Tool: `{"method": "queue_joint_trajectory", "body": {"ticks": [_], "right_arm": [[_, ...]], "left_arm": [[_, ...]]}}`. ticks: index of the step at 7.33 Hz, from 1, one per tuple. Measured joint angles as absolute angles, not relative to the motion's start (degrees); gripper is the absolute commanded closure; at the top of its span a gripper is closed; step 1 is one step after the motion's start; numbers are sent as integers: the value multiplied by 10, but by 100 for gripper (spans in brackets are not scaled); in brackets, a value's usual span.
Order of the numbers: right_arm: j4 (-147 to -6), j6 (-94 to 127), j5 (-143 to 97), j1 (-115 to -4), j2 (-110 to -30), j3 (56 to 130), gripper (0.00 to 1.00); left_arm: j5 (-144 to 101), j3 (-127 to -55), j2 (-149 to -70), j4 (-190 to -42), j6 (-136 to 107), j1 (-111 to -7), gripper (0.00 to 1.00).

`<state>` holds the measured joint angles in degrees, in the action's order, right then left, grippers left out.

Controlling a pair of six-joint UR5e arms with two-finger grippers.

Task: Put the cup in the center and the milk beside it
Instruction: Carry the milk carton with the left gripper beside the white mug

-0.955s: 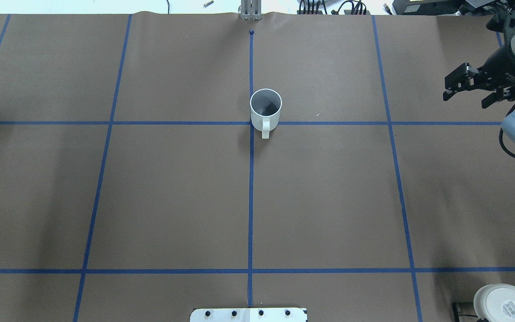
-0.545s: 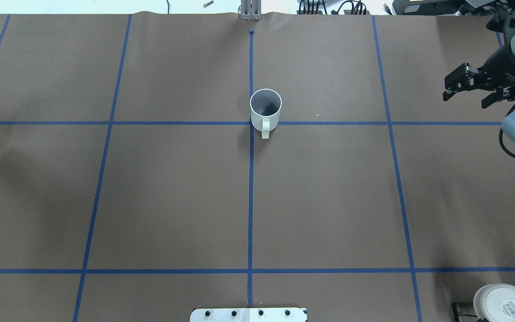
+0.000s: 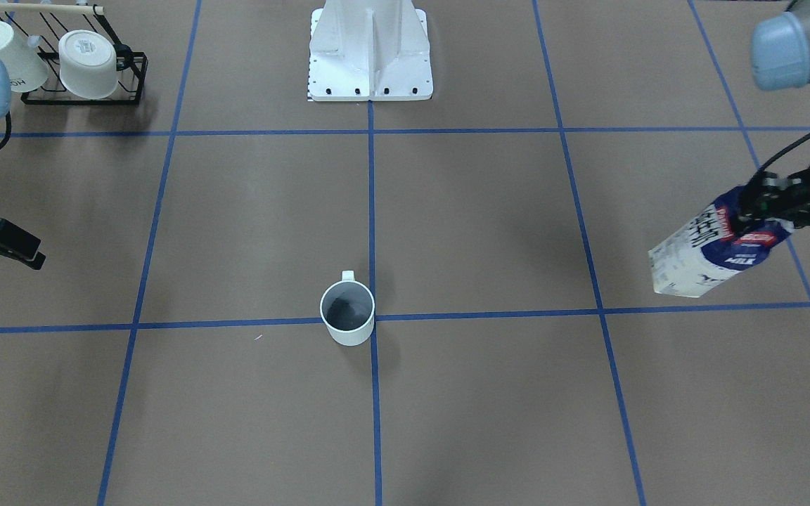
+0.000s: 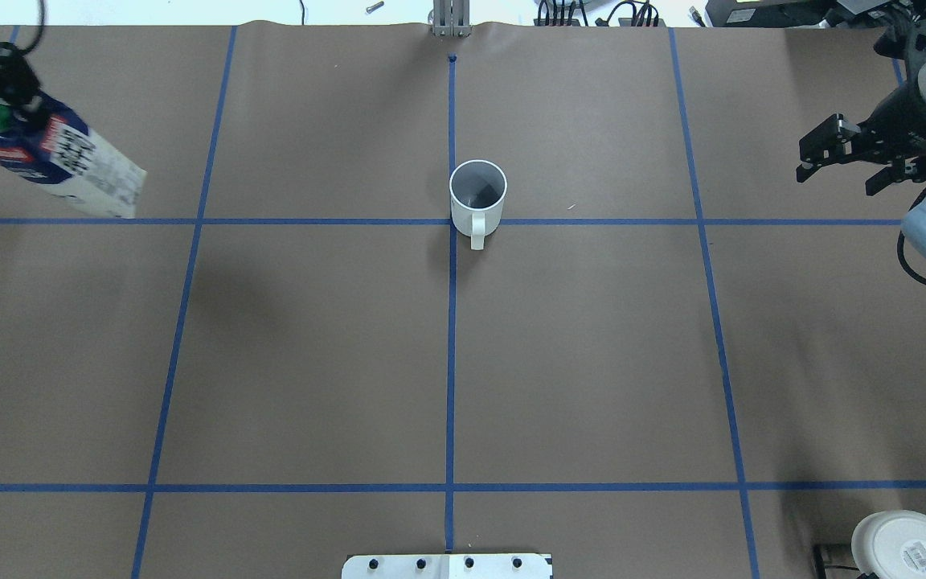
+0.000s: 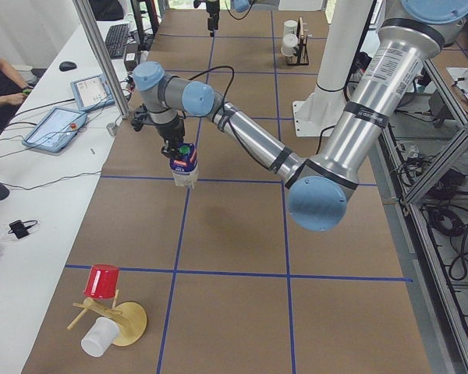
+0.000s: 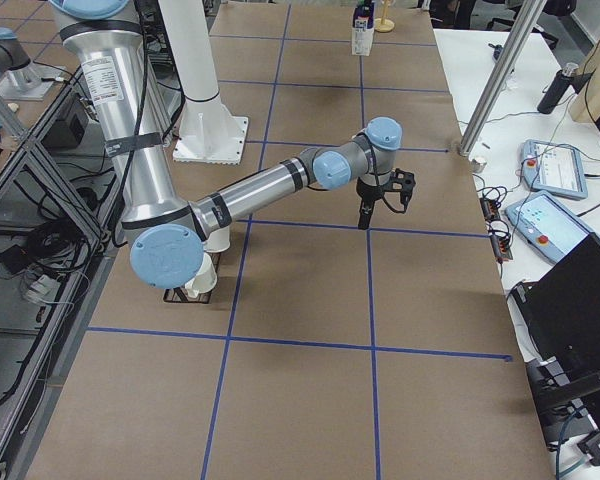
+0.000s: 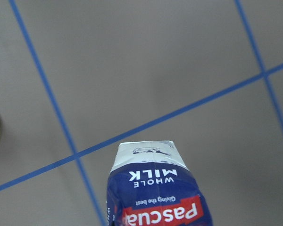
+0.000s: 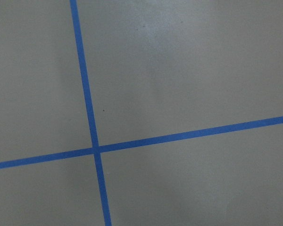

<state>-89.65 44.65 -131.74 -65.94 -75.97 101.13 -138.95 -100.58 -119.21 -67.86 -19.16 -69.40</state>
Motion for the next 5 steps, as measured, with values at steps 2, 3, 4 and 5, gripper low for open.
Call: {"method": "queue_joint_trajectory", "body": {"ticks": [2, 3, 4, 5], "right_arm": [[-896, 445, -1316, -659, -759, 1011, 0], [-896, 442, -1316, -659, -759, 1011, 0], [-896, 439, -1316, -659, -759, 1010, 0], [-896, 437, -1316, -659, -759, 1010, 0]], "left_arm": [[-1383, -968, -1285, -727, -401, -598, 100], [-1373, -937, -1322, -762, -485, -567, 100], [-1355, -910, -1353, -787, -549, -538, 100], [-1339, -882, -1382, -808, -598, -514, 100]]}}
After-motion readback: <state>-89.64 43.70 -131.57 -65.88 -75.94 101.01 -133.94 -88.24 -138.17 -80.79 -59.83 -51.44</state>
